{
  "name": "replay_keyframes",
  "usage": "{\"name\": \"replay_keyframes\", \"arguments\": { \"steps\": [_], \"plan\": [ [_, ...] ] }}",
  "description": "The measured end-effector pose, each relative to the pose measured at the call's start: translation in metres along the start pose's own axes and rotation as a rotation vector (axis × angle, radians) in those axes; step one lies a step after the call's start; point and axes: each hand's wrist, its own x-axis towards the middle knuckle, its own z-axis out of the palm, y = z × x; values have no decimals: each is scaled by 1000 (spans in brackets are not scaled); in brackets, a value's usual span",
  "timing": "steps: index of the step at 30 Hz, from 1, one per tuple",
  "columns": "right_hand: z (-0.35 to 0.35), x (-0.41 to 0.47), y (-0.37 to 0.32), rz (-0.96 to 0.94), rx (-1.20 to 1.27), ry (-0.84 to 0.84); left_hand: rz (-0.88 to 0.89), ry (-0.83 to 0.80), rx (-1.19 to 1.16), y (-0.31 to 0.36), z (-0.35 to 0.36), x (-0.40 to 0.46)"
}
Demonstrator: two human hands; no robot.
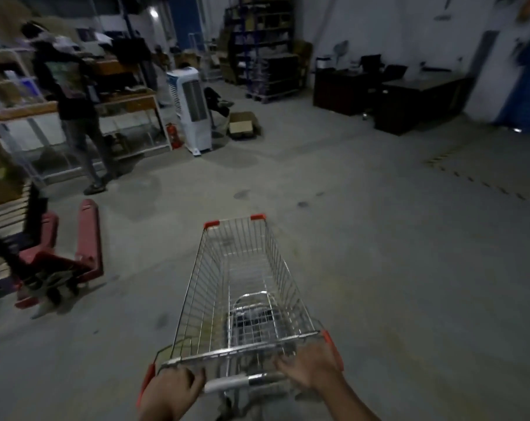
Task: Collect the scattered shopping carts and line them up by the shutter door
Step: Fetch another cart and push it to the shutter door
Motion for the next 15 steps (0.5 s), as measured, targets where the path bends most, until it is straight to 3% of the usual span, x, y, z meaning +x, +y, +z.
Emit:
{"name": "replay_keyframes", "arguments": {
  "steps": [3, 5, 10, 15],
  "plan": [
    [-11, 10, 85, 107, -60, 6, 195, -81, 103, 77, -24, 50],
    [-10, 22, 139, 155, -72, -7, 228, -116, 129, 126, -40, 92],
    [-26, 23, 274, 338, 67, 28, 395, -25, 58, 261, -57, 184],
    [-19, 26, 404, 401, 147, 32, 570, 15, -16, 390, -57, 266]
  ]
}}
